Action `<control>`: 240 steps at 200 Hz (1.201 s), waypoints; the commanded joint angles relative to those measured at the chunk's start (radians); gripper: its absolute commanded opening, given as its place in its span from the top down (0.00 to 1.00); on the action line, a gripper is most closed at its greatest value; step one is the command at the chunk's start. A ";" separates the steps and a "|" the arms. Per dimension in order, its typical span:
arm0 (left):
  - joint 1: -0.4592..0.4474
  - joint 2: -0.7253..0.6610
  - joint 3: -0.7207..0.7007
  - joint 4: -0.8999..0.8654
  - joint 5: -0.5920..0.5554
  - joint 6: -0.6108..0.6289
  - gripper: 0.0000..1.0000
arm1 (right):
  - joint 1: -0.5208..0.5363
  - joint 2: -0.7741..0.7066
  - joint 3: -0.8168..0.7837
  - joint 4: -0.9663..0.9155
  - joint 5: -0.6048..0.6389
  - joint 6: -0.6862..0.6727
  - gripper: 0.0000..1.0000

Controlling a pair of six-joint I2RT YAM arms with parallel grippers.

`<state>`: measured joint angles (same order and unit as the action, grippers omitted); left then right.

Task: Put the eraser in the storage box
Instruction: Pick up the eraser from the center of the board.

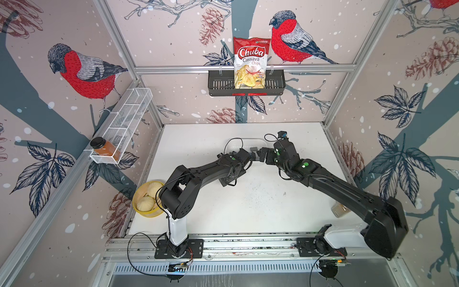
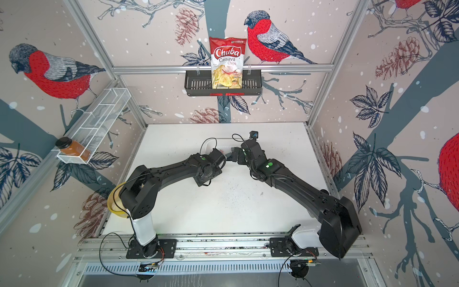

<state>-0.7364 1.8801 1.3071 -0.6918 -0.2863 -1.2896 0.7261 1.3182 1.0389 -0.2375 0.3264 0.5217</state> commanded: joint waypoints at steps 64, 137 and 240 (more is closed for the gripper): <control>-0.002 0.083 0.064 -0.036 0.003 -0.052 0.16 | 0.028 -0.102 -0.057 0.024 0.043 -0.006 0.01; 0.004 0.147 0.125 -0.089 -0.027 -0.072 0.26 | 0.044 -0.106 -0.068 0.024 0.053 -0.006 0.01; 0.019 0.182 0.154 -0.119 -0.039 -0.078 0.45 | 0.049 -0.101 -0.063 0.027 0.053 -0.003 0.01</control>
<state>-0.7216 2.0541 1.4555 -0.7731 -0.3027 -1.3640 0.7715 1.2175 0.9668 -0.2337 0.3630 0.5217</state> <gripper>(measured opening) 0.548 0.994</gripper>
